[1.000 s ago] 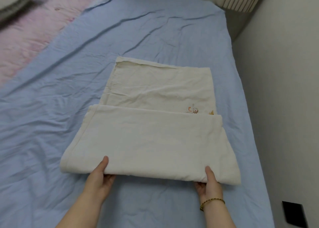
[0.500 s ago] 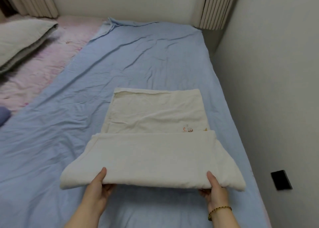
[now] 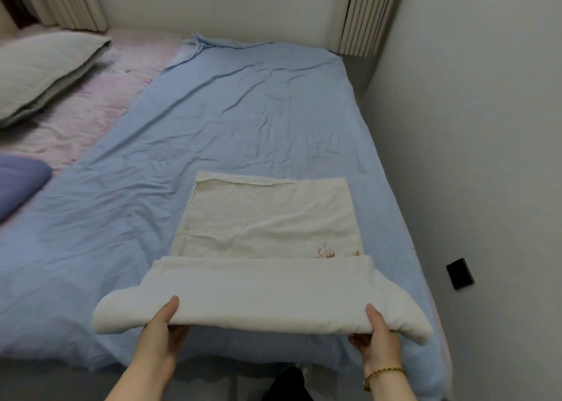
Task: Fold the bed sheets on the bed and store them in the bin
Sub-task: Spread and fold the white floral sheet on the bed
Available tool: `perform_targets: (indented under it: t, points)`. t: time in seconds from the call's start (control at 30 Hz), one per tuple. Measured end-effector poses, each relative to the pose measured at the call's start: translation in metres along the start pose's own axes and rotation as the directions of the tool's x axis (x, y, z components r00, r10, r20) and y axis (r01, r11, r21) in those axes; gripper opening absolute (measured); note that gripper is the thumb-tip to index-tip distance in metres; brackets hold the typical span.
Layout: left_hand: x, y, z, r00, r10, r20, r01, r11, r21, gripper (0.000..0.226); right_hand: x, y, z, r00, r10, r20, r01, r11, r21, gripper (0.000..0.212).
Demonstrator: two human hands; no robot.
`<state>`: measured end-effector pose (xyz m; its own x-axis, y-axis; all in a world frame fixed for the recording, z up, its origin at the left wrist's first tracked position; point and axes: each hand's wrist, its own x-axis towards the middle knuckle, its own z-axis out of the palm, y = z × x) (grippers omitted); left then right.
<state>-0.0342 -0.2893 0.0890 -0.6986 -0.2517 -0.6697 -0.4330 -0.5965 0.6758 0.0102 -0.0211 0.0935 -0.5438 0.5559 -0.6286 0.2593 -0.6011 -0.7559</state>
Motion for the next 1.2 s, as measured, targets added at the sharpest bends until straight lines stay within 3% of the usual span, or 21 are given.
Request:
perform_targets:
  t: [0.2, 0.33, 0.6, 0.73, 0.83, 0.93, 0.97, 1.03, 1.13, 1.2]
  points:
    - [0.026, 0.02, 0.027, 0.993, 0.111, 0.026, -0.111, 0.994, -0.001, 0.025, 0.029, -0.02, 0.028, 0.994, -0.108, 0.013, 0.108, 0.99, -0.09, 0.018]
    - [0.06, 0.042, 0.07, 0.988, 0.147, -0.041, -0.147, 0.989, 0.006, 0.008, 0.069, -0.046, 0.067, 0.987, -0.155, 0.049, 0.161, 0.971, -0.176, 0.016]
    - [0.129, 0.077, 0.153, 0.975, 0.156, -0.159, -0.149, 0.987, 0.056, 0.019, 0.154, -0.086, 0.143, 0.983, -0.173, 0.066, 0.185, 0.924, -0.336, 0.027]
    - [0.174, 0.086, 0.184, 0.971, 0.15, -0.185, -0.132, 0.986, 0.106, 0.01, 0.195, -0.095, 0.175, 0.984, -0.165, 0.074, 0.181, 0.896, -0.405, 0.034]
    - [0.214, 0.087, 0.203, 0.979, 0.127, -0.161, -0.101, 0.982, 0.16, 0.012, 0.233, -0.094, 0.198, 0.988, -0.145, 0.059, 0.156, 0.885, -0.439, 0.033]
    - [0.261, 0.084, 0.215, 0.999, 0.041, -0.009, -0.035, 0.931, 0.364, 0.023, 0.269, -0.084, 0.223, 0.993, -0.051, 0.107, 0.098, 0.856, -0.508, 0.026]
    - [0.275, 0.081, 0.216, 0.999, 0.012, 0.049, -0.034, 0.875, 0.483, 0.029, 0.28, -0.079, 0.226, 0.991, -0.013, 0.132, 0.089, 0.805, -0.587, 0.029]
    - [0.294, 0.075, 0.213, 0.992, 0.009, 0.13, -0.103, 0.667, 0.738, 0.038, 0.29, -0.071, 0.227, 0.988, 0.001, 0.157, 0.122, 0.627, -0.769, 0.045]
    - [0.32, 0.065, 0.209, 0.972, -0.001, 0.234, -0.229, 0.193, 0.954, 0.048, 0.302, -0.056, 0.23, 0.977, -0.093, 0.19, 0.204, 0.174, -0.964, 0.053]
    - [0.329, 0.061, 0.211, 0.956, 0.0, 0.292, -0.29, -0.124, 0.949, 0.054, 0.304, -0.05, 0.235, 0.972, -0.086, 0.22, 0.212, -0.1, -0.972, 0.055]
